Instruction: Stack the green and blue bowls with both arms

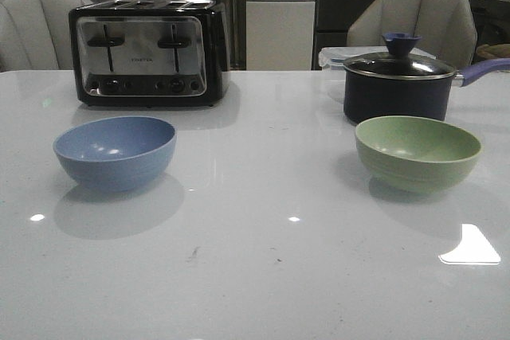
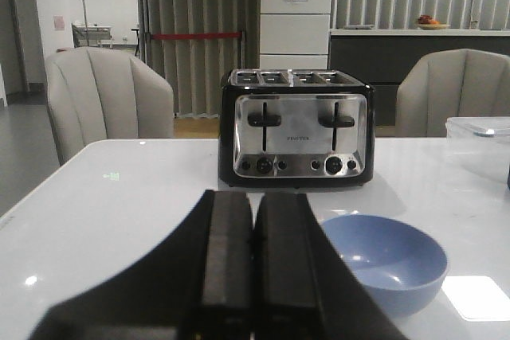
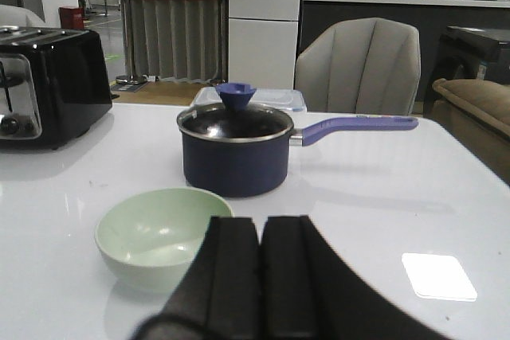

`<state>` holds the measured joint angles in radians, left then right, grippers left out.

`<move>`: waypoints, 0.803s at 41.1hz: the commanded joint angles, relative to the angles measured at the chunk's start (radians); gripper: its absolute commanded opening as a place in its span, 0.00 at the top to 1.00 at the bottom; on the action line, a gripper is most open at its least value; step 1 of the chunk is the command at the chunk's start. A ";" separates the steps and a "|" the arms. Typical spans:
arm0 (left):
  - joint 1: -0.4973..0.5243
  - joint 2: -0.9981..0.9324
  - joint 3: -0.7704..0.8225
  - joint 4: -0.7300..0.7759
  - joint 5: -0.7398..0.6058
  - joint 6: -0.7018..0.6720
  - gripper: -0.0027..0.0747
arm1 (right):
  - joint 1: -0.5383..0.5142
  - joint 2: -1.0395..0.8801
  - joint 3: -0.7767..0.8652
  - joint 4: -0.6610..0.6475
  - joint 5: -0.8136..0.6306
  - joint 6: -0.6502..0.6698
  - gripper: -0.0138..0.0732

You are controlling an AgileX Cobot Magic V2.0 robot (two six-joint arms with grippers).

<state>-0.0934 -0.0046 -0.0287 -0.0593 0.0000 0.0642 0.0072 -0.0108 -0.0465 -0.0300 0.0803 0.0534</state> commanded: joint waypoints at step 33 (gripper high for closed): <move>-0.006 0.506 -0.676 -0.001 0.494 -0.008 0.85 | -0.004 0.562 -0.653 -0.008 0.571 -0.002 0.81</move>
<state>-0.0934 0.4544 -0.6688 -0.0593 0.5463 0.0642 0.0072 0.4966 -0.6623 -0.0300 0.7164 0.0534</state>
